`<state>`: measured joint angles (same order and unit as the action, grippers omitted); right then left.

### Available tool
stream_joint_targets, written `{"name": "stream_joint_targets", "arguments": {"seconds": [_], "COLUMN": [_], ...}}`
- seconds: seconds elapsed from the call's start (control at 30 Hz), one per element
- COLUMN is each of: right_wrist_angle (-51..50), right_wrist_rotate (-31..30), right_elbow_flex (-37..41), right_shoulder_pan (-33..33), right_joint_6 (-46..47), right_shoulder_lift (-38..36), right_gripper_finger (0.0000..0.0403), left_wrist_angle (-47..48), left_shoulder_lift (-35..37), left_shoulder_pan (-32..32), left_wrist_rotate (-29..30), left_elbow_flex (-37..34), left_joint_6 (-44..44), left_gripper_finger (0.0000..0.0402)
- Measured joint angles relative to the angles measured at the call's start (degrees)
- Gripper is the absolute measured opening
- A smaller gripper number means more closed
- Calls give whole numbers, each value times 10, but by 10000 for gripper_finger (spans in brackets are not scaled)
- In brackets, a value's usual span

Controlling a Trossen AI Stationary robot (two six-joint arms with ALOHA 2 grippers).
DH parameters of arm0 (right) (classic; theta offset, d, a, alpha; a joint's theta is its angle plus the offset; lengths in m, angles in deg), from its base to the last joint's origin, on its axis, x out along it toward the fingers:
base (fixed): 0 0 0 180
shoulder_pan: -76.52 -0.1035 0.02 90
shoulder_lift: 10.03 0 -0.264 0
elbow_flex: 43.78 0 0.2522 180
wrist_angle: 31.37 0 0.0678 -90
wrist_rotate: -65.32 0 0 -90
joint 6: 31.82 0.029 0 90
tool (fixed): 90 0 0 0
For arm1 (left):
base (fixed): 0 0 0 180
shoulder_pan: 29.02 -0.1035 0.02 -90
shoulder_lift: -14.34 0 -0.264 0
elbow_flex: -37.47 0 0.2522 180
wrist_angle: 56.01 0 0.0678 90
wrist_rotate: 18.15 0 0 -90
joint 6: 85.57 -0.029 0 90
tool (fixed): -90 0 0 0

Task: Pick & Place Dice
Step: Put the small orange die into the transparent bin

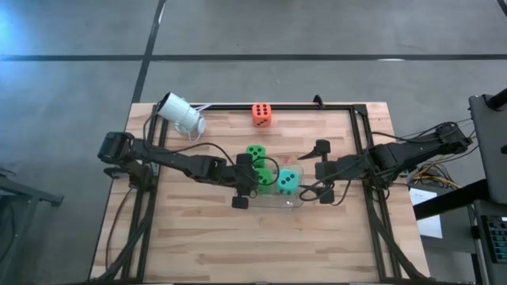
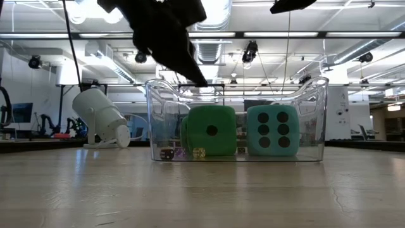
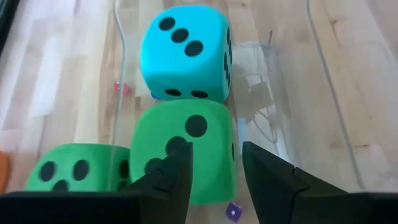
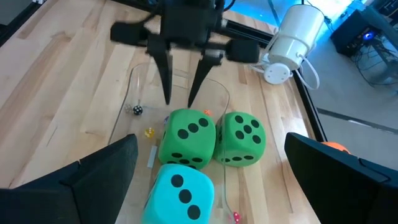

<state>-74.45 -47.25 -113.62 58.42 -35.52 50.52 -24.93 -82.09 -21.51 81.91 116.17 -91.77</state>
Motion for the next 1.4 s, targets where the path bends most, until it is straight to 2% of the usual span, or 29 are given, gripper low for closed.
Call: {"name": "stream_joint_targets", "arguments": {"seconds": [0.17,0.47,0.73,0.93,1.2,1.4], "right_wrist_angle": [-1,-3,-2,-2,-1,-1], "right_wrist_rotate": [0,0,0,0,0,0], "right_elbow_flex": [0,1,2,2,2,3], "right_shoulder_pan": [0,0,0,0,0,0], "right_joint_6": [0,3,3,0,-15,-40], "right_shoulder_lift": [0,0,0,0,0,0], "right_gripper_finger": [400,400,400,400,400,400], "left_wrist_angle": [60,192,198,96,-90,-178], "left_shoulder_lift": [34,101,112,111,109,107], "left_shoulder_pan": [0,-4,-53,-97,-107,-106], "left_wrist_rotate": [6,74,82,82,79,33], "left_elbow_flex": [17,7,-75,-158,-251,-286], "left_joint_6": [0,39,92,118,94,92], "left_gripper_finger": [142,141,138,137,136,137]}}
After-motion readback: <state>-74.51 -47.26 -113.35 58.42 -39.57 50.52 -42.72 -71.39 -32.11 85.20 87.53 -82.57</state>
